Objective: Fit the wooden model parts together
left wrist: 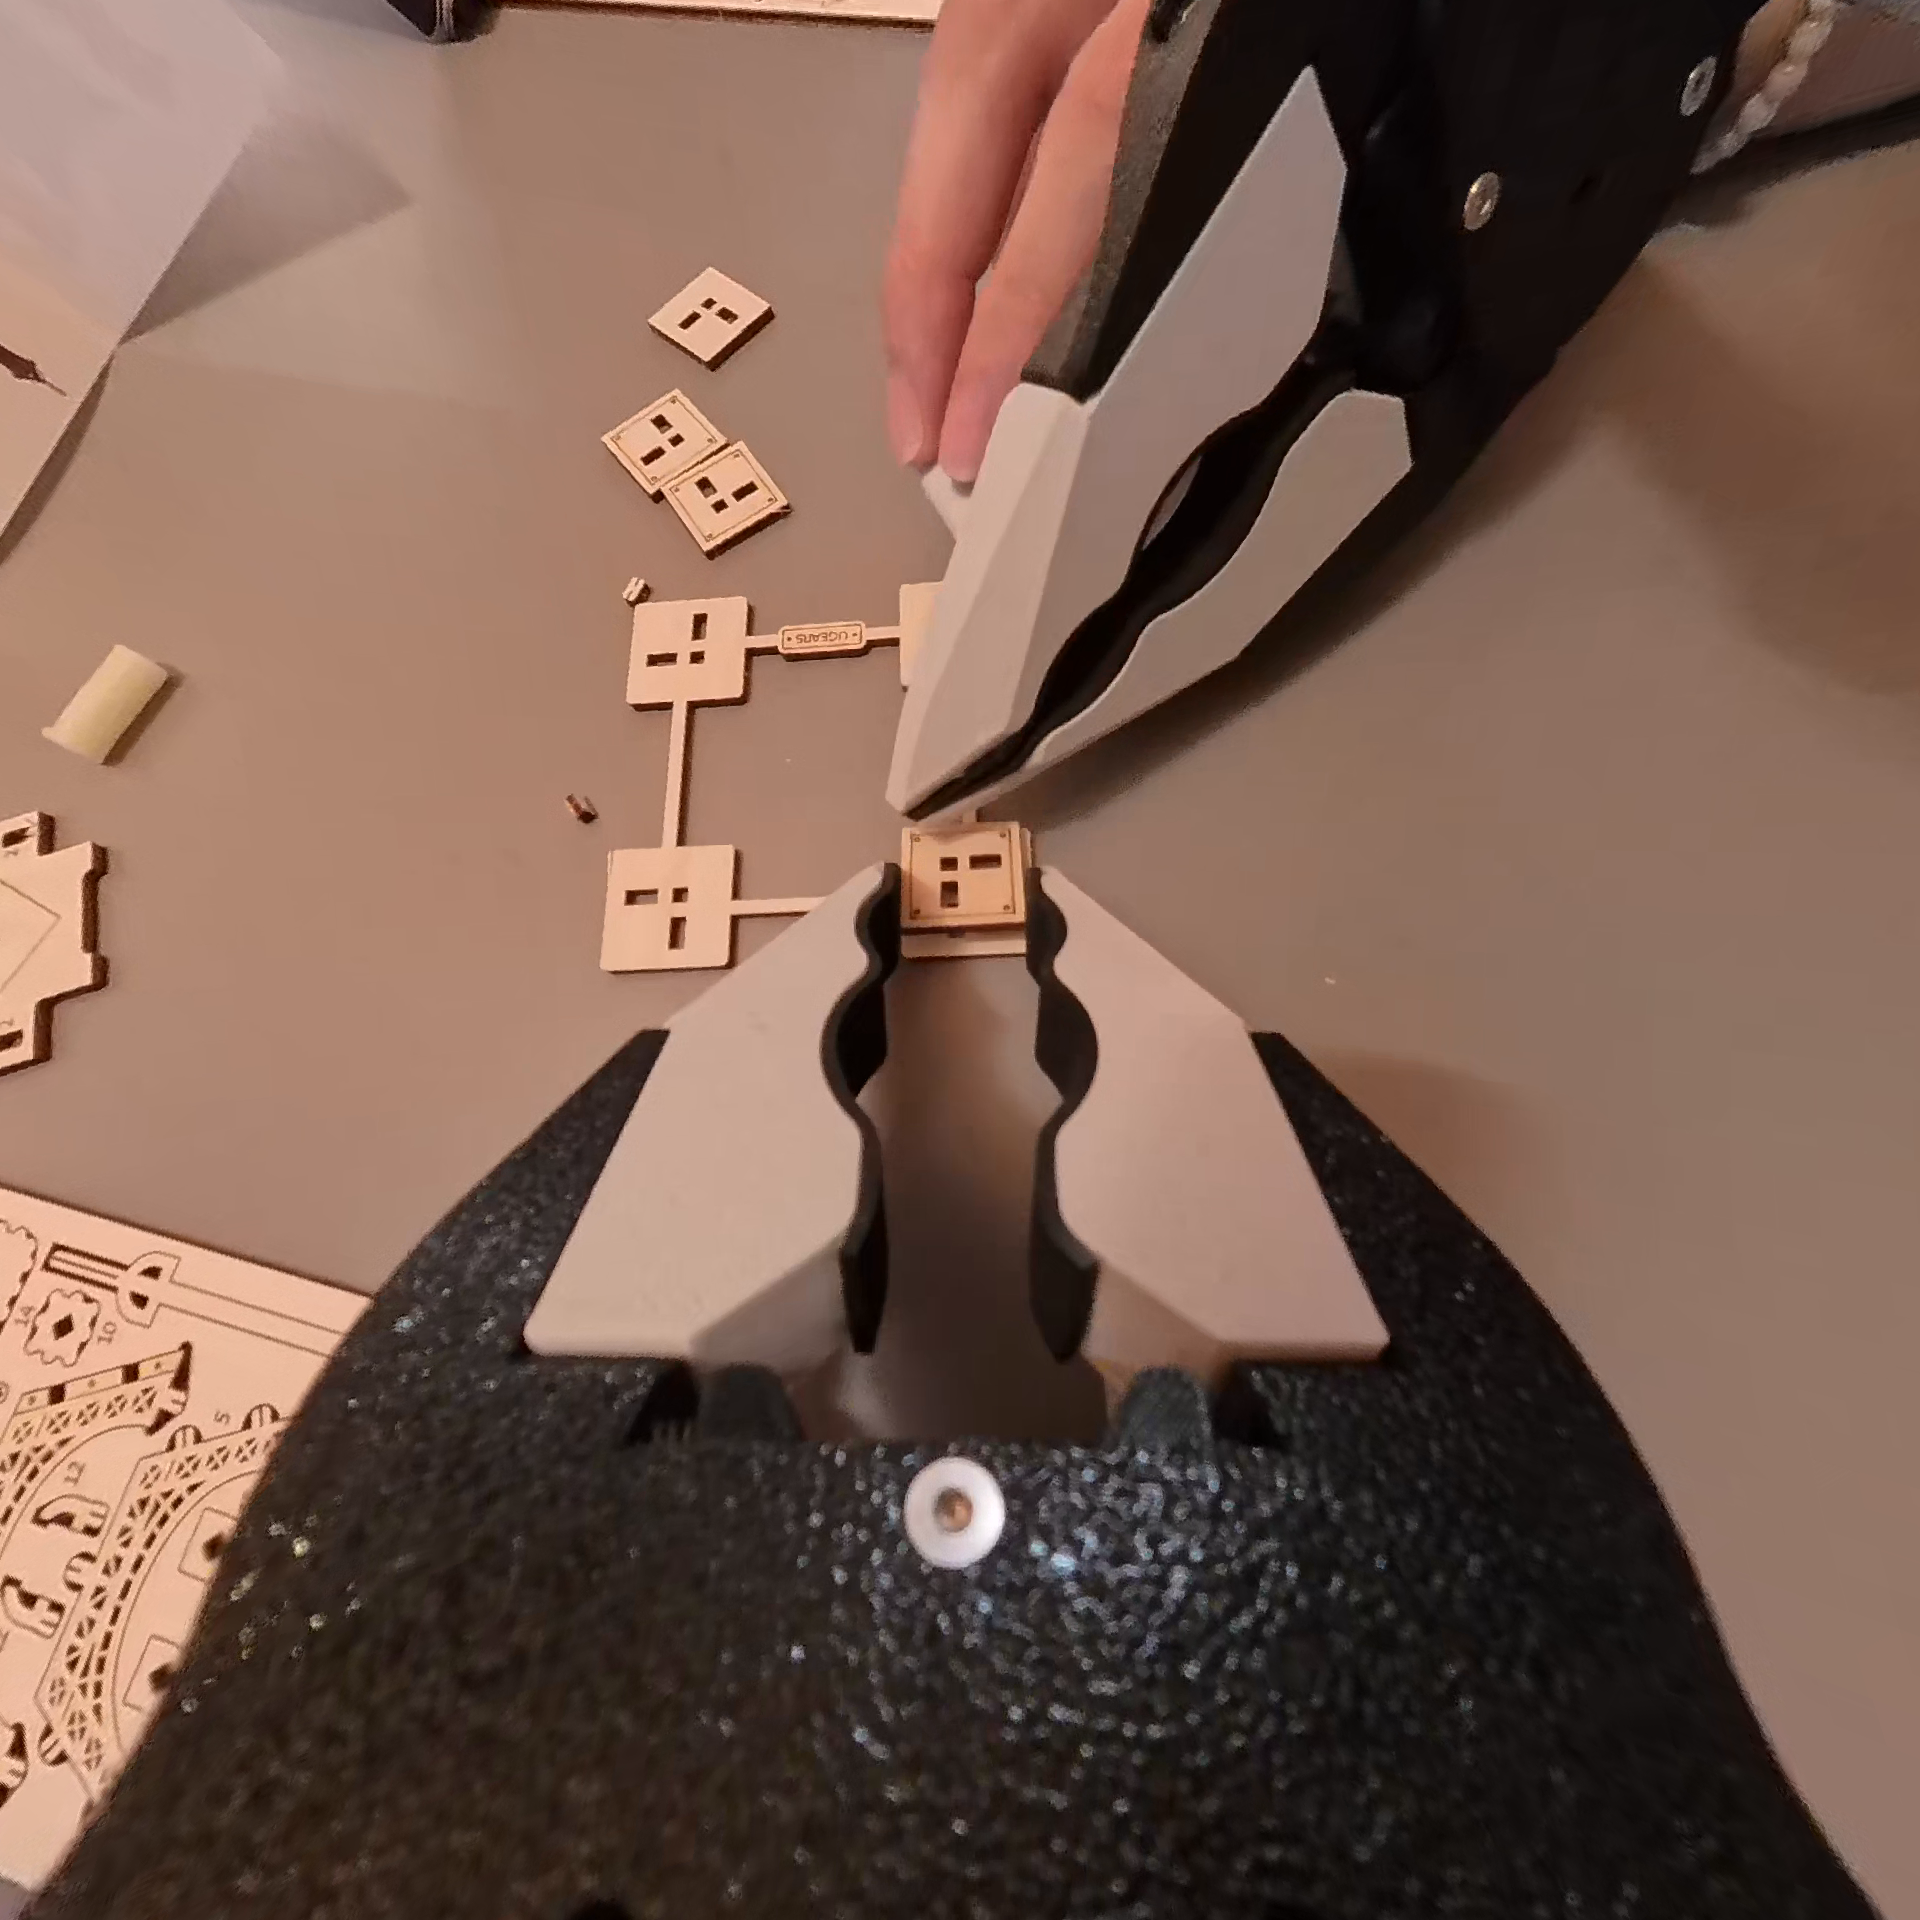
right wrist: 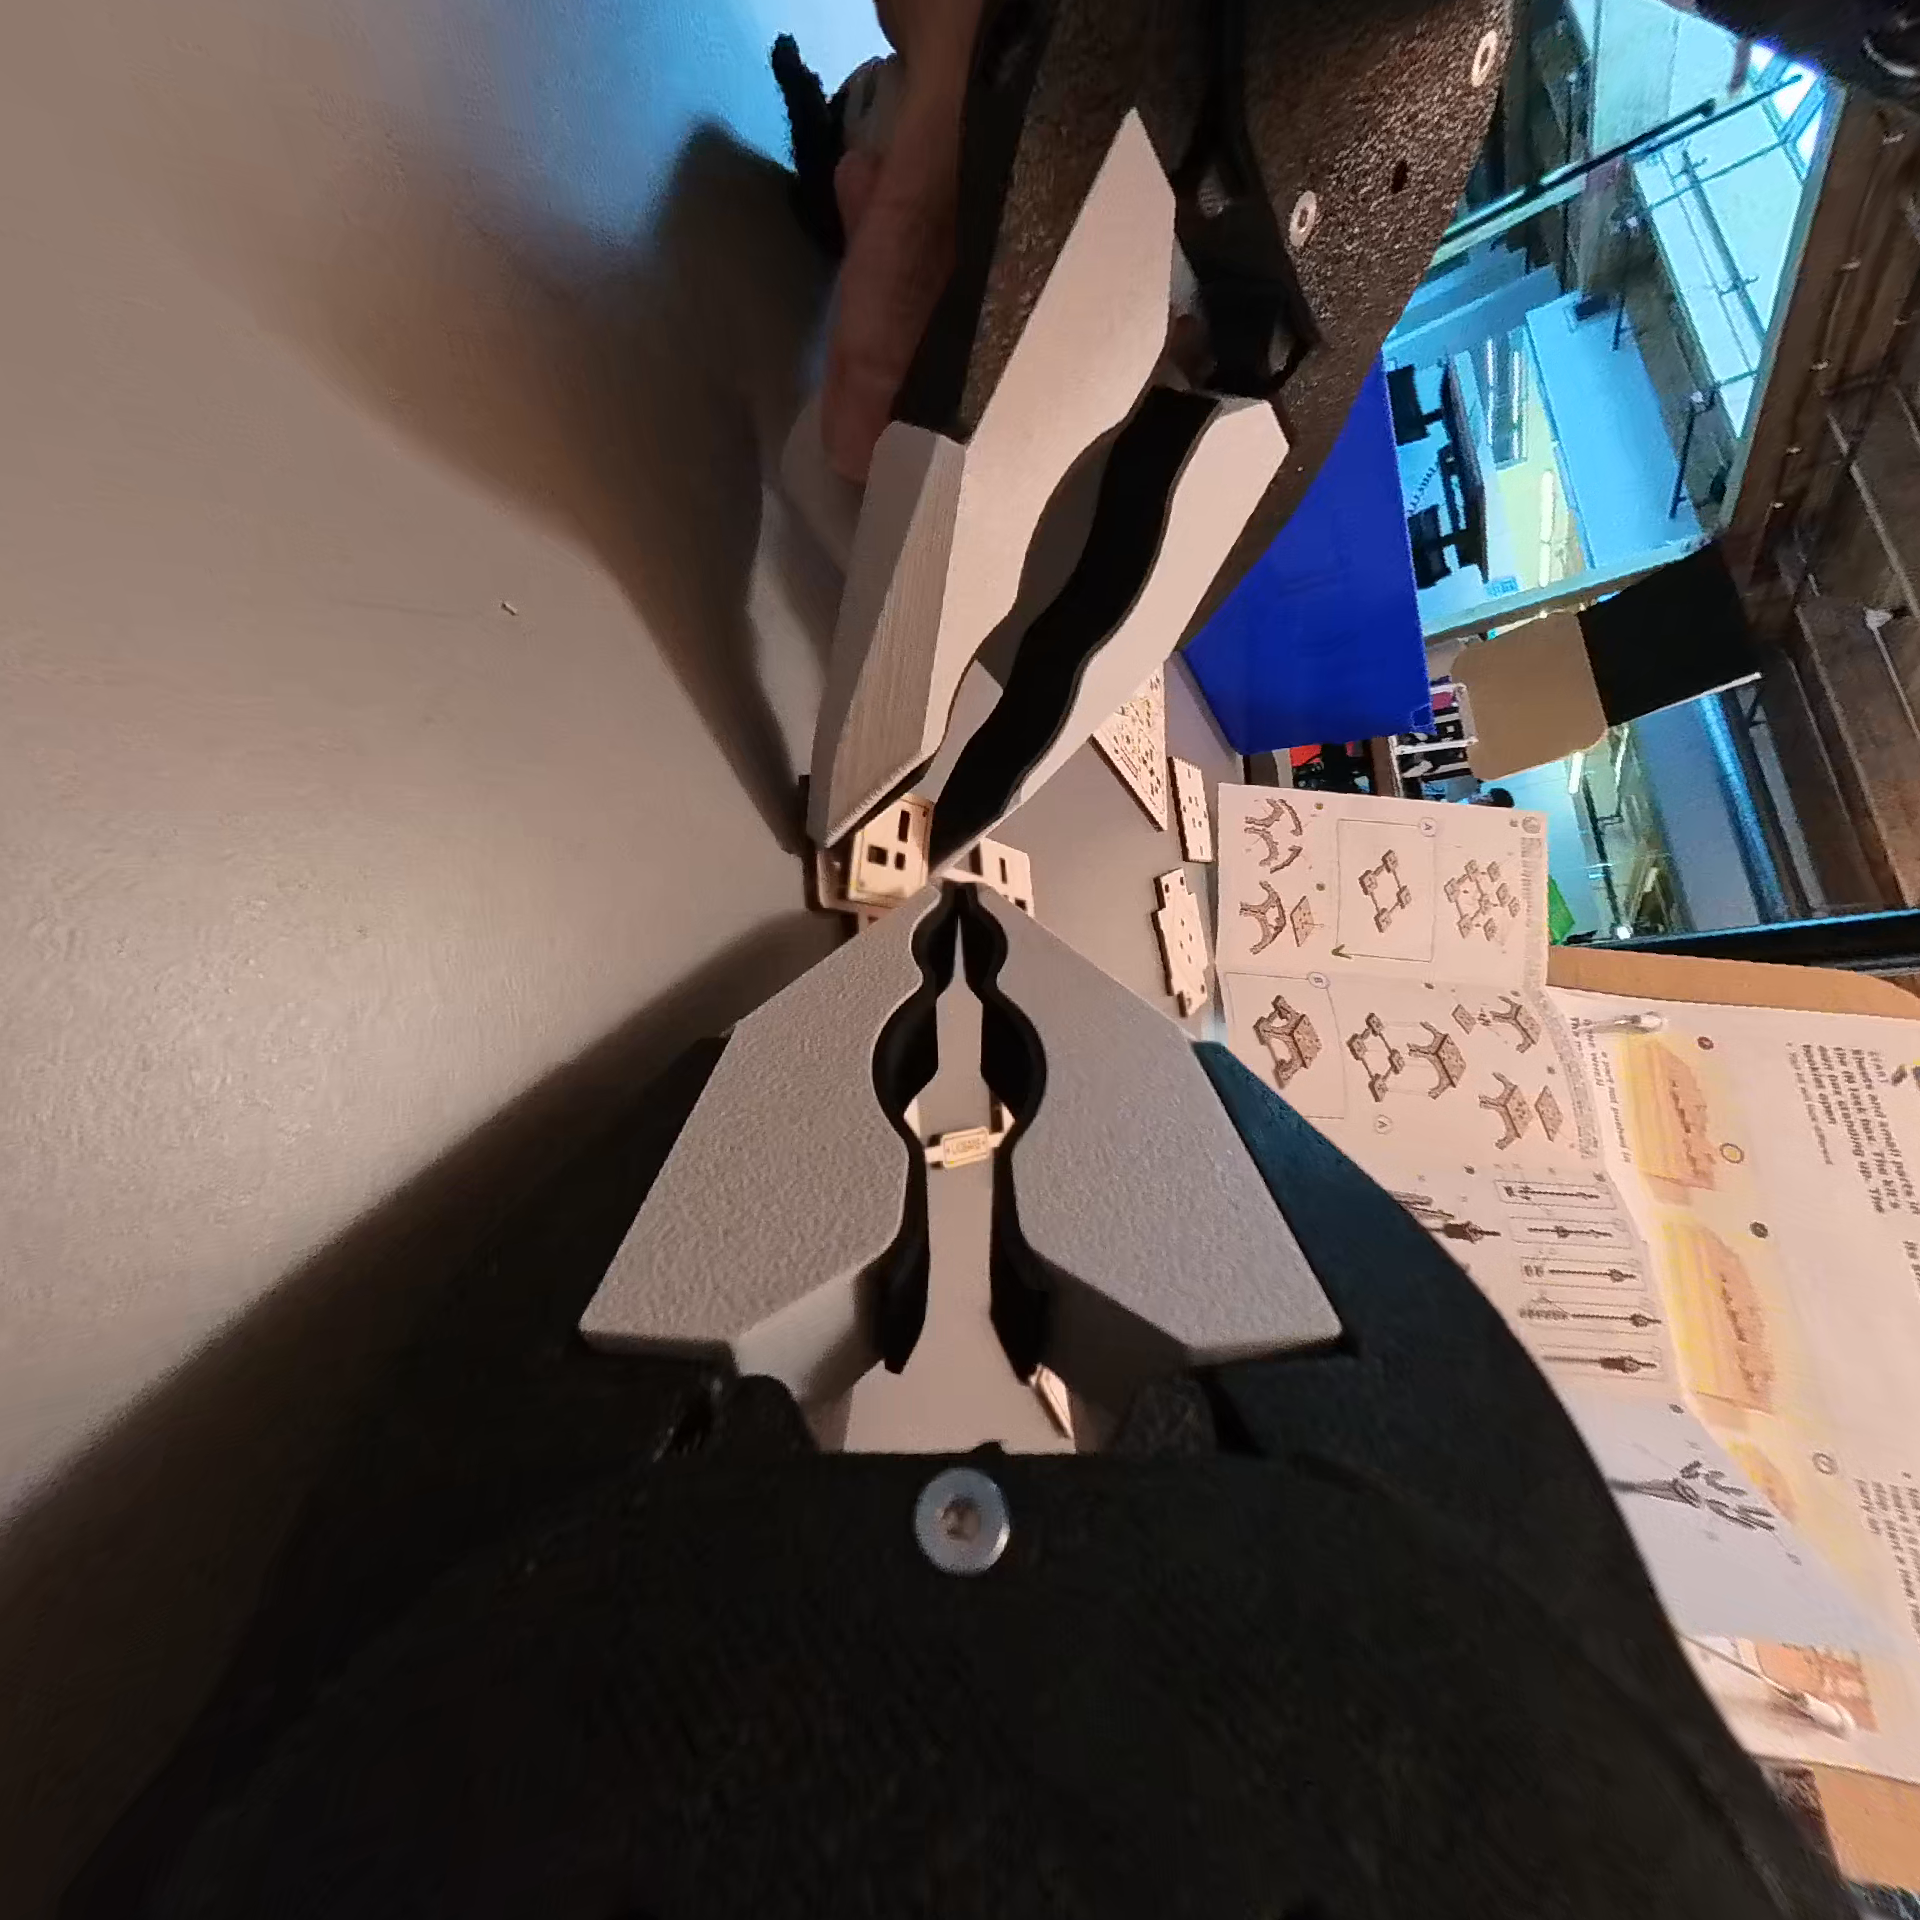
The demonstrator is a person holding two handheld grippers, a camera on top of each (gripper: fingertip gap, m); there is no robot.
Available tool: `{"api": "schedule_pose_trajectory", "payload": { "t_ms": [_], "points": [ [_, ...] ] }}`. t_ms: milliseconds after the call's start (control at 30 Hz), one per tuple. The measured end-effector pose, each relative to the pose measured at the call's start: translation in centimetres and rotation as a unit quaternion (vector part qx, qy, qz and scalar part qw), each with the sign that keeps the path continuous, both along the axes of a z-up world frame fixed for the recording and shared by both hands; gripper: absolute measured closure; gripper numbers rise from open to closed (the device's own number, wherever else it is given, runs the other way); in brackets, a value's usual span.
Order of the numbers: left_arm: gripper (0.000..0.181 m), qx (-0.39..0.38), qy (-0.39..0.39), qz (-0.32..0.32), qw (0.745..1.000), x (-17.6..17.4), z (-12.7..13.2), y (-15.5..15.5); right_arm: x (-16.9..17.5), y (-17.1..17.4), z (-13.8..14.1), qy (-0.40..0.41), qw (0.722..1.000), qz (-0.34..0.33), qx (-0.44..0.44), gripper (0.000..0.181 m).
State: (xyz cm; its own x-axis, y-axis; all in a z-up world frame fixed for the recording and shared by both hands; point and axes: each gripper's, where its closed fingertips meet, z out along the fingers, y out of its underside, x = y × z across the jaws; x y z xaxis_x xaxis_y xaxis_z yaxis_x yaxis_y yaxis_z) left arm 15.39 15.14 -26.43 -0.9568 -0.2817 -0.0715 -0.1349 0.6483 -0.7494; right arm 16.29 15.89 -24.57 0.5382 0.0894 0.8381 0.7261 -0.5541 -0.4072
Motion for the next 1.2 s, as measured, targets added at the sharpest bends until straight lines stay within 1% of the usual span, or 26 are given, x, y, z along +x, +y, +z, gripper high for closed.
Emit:
{"api": "schedule_pose_trajectory", "payload": {
  "t_ms": [167, 267, 367, 467, 533, 600, 1033, 1067, 1133, 1200],
  "points": [
    [0.16, -0.002, 0.011, 0.0, 1.0, -0.1, 0.0, 0.0, -1.0, 0.6, -0.8, -0.007, 1.0, 0.014, -0.022, 0.181],
    [0.16, -0.002, 0.011, 0.003, 1.0, -0.1, 0.0, 0.0, -1.2, 0.7, -0.9, -0.034, 0.999, 0.016, -0.039, 0.181],
    [0.148, 0.007, 0.008, 0.005, 1.0, -0.1, 0.2, 0.1, -1.2, 0.6, -0.9, -0.056, 0.997, 0.015, -0.053, 0.181],
    [0.151, 0.004, 0.007, -0.006, 1.0, -0.4, 0.7, -0.1, -1.1, 0.7, -1.0, -0.068, 0.996, 0.014, -0.059, 0.181],
    [0.16, 0.014, 0.007, -0.007, 1.0, -0.4, 0.7, -0.1, -1.1, 0.7, -1.0, -0.068, 0.996, 0.014, -0.06, 0.181],
    [0.165, 0.025, 0.001, -0.006, 1.0, -0.3, 0.5, 0.1, -1.1, 0.7, -0.9, -0.066, 0.996, 0.014, -0.06, 0.181],
    [0.166, 0.015, 0.009, -0.003, 1.0, -0.4, 0.6, 0.1, -1.1, 0.7, -1.0, -0.068, 0.996, 0.014, -0.061, 0.181],
    [0.167, 0.013, 0.008, -0.004, 1.0, -0.4, 0.5, 0.1, -1.1, 0.7, -1.0, -0.07, 0.996, 0.014, -0.061, 0.181],
    [0.174, 0.01, 0.007, -0.008, 1.0, -0.6, 0.6, 0.1, -1.0, 0.5, -0.9, -0.073, 0.995, 0.013, -0.061, 0.181],
    [0.175, 0.009, 0.005, -0.01, 1.0, -0.6, 0.6, 0.0, 0.1, -0.5, -0.4, -0.076, 0.995, -0.008, -0.056, 0.181]
  ]
}}
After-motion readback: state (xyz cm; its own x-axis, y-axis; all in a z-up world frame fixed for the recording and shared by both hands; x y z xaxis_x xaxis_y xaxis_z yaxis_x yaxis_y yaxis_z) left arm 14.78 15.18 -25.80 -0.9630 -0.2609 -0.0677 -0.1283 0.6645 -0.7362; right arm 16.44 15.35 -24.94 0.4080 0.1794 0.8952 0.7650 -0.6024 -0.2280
